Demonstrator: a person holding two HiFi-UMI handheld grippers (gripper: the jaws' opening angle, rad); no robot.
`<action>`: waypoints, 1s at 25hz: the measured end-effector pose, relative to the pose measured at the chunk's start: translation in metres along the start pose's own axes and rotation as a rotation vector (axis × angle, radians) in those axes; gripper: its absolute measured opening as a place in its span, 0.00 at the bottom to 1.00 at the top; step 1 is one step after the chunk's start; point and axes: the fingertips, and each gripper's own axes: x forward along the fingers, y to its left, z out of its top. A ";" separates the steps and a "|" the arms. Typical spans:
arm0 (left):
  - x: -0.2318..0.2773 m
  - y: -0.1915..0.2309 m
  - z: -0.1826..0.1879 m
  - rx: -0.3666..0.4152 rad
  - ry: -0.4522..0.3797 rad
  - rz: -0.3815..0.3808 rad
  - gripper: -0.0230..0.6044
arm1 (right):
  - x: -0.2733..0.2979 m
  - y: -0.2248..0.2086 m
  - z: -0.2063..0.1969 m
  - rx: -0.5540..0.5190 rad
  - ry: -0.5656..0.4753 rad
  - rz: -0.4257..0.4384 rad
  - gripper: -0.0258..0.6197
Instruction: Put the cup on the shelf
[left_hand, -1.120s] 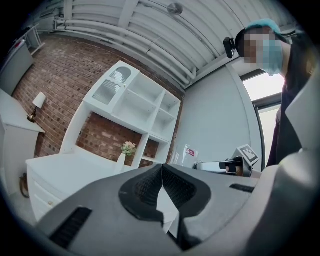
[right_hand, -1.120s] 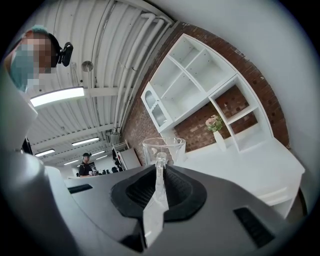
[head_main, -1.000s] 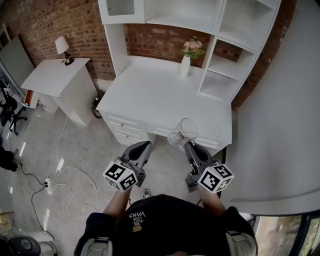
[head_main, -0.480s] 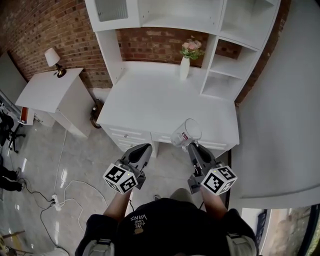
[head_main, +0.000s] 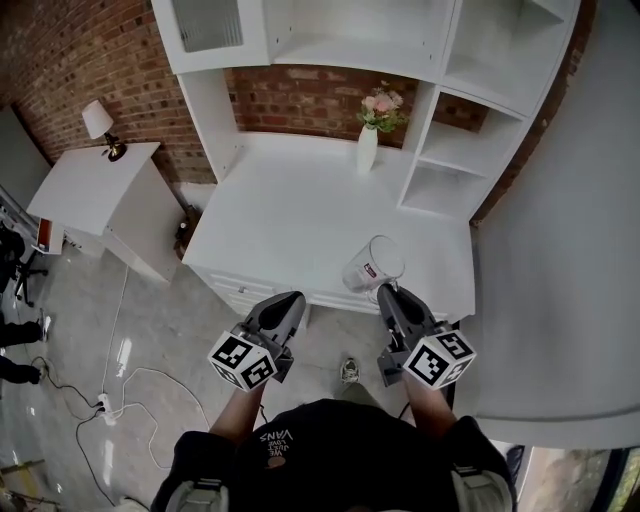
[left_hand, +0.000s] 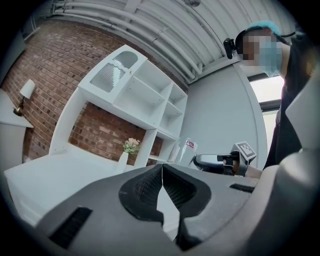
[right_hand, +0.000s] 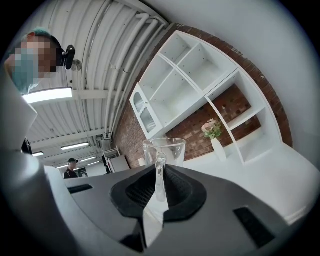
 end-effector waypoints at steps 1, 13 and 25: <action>0.010 0.003 0.001 0.003 -0.003 0.007 0.05 | 0.007 -0.007 0.006 -0.006 0.003 0.011 0.09; 0.119 0.016 0.020 0.026 -0.057 0.067 0.05 | 0.070 -0.079 0.099 -0.095 -0.008 0.130 0.09; 0.167 0.030 0.028 0.007 -0.053 0.070 0.05 | 0.122 -0.103 0.166 -0.165 -0.032 0.187 0.09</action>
